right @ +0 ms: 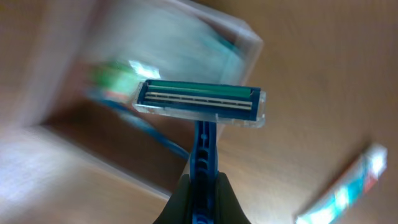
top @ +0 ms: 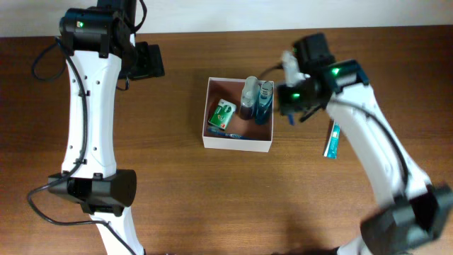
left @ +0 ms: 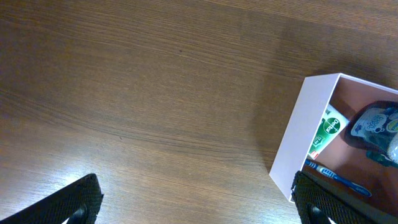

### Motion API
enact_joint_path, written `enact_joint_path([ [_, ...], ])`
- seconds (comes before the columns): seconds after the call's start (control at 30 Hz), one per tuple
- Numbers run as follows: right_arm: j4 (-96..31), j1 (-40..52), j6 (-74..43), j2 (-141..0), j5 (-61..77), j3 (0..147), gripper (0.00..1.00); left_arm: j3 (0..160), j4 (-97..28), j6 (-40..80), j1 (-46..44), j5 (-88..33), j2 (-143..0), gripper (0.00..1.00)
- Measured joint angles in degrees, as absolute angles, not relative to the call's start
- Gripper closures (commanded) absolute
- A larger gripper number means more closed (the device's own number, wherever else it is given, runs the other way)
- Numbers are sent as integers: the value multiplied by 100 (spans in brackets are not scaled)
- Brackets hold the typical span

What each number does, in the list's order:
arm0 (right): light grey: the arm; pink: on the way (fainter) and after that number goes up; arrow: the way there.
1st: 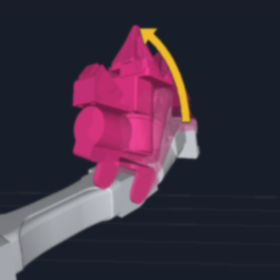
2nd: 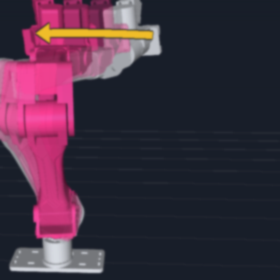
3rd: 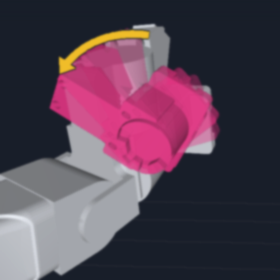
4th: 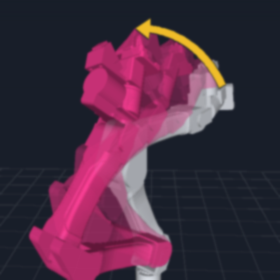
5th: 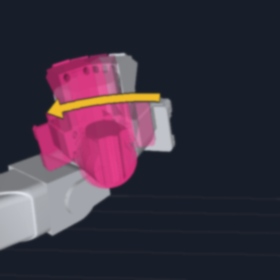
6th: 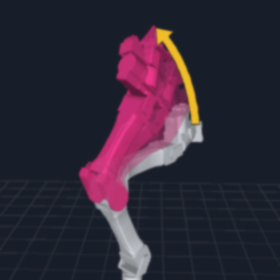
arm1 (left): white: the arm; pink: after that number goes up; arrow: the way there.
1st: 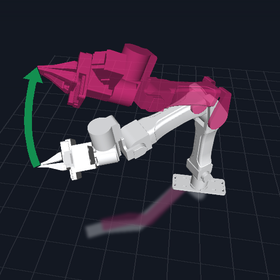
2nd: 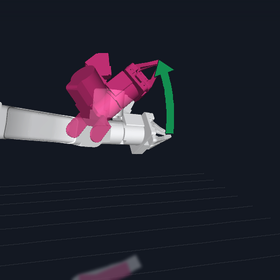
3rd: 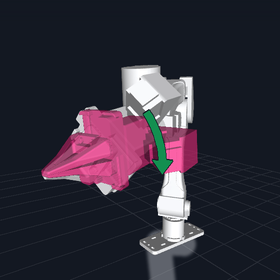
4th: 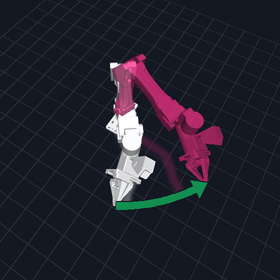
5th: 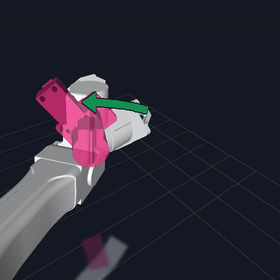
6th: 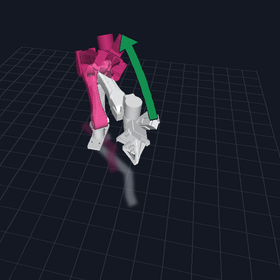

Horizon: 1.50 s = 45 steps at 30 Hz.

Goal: Pack container
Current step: 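Place the razor into the box and withdraw, then grasp the toothpaste tube with the right gripper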

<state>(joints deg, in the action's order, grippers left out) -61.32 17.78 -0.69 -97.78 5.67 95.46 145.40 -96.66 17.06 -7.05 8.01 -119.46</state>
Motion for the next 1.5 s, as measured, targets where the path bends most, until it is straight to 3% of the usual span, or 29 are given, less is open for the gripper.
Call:
enact_joint_path([
  [0.2, -5774, 2740, 1168, -9620, 674, 9627, 96, 14540, -9664, 1706, -705, 801, -11946, 1],
  [0.43, -5422, 2985, 2727, -10538, 554, 9544, 96, 14540, -9664, 1706, -705, 801, -11946, 1],
  [0.7, -5507, 2912, 3144, -11004, 305, 9548, 71, 14540, -9664, 1706, -705, 801, -11946, 1],
  [0.77, -5680, 2895, 3015, -10951, 283, 9596, 64, 14540, -9664, 1706, -705, 801, -11946, 1],
  [0.83, -5833, 2864, 2808, -10827, 281, 9675, 49, 14540, -9664, 1706, -705, 799, -11946, 1],
  [0.87, -5870, 2832, 2698, -10731, 279, 9703, 46, 14540, -9664, 1706, -705, 801, -11946, 1],
  [1.0, -6005, 2447, 1920, -10090, 281, 9852, 46, 14540, -9664, 1706, -705, 799, -11946, 1],
  [1.17, -6593, 1168, 257, -9526, 255, 10040, 46, 14540, -9664, 1706, -705, 801, -11946, 0],
  [1.33, -6678, -143, -930, -9850, 200, 9747, 46, 14540, -9664, 1706, -705, 799, -11946, 1],
  [1.5, -6506, -757, -1361, -10619, 198, 9240, 46, 14540, -9664, 1706, -705, 801, -11946, 1],
])
